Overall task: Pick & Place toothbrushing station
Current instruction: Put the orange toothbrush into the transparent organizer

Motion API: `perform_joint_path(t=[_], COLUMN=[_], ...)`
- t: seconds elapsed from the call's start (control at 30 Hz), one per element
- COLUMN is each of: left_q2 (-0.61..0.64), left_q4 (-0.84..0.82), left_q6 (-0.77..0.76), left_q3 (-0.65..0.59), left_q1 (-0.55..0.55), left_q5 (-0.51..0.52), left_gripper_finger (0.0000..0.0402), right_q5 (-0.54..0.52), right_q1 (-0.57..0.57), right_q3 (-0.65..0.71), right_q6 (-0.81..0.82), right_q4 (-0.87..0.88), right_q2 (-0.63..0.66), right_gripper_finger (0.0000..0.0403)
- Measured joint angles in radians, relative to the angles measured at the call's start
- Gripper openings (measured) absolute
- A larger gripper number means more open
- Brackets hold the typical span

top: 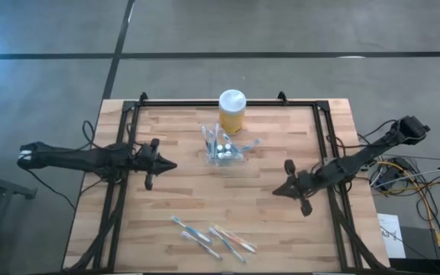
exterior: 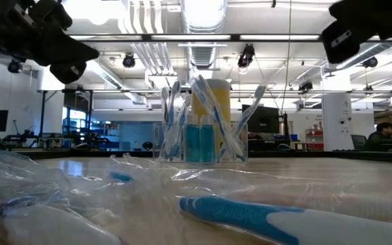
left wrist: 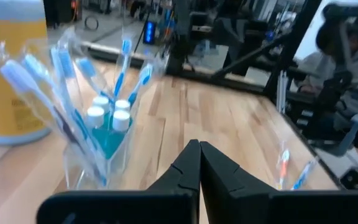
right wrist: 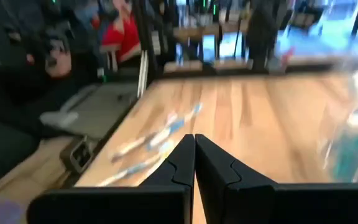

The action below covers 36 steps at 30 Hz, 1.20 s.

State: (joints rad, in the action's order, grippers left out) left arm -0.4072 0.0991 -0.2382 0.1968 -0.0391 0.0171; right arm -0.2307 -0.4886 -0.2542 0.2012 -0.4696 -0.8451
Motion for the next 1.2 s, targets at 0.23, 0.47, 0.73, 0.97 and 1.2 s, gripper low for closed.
perform_joint_path(t=[0.23, 0.47, 0.73, 0.97, 1.2], left_q2=[0.0, 0.0, 0.0, 0.0, 0.0], left_q4=[-0.054, -0.057, -0.057, -0.056, -0.053], left_q6=[-0.031, -0.057, -0.061, -0.049, -0.023], left_q3=[0.014, 0.014, 0.012, 0.012, 0.012], left_q1=[0.0, 0.0, 0.0, 0.0, 0.0], left_q5=[0.008, -0.002, -0.065, -0.087, -0.087], left_gripper_finger=[0.001, 0.0008, 0.0015, 0.0012, 0.0013], right_q5=[-0.037, 0.017, 0.156, 0.275, 0.323], right_q1=[-0.035, -0.039, -0.044, -0.057, -0.065], right_q3=[-0.177, -0.42, -0.71, -1.015, -1.16], right_q6=[0.159, 0.37, 0.5, 0.548, 0.531], right_q4=[0.262, 0.525, 0.664, 0.958, 1.017], right_q2=[-0.178, -0.431, -0.789, -1.037, -1.16], right_gripper_finger=[0.0008, 0.001, 0.0084, 0.0174, 0.0225])
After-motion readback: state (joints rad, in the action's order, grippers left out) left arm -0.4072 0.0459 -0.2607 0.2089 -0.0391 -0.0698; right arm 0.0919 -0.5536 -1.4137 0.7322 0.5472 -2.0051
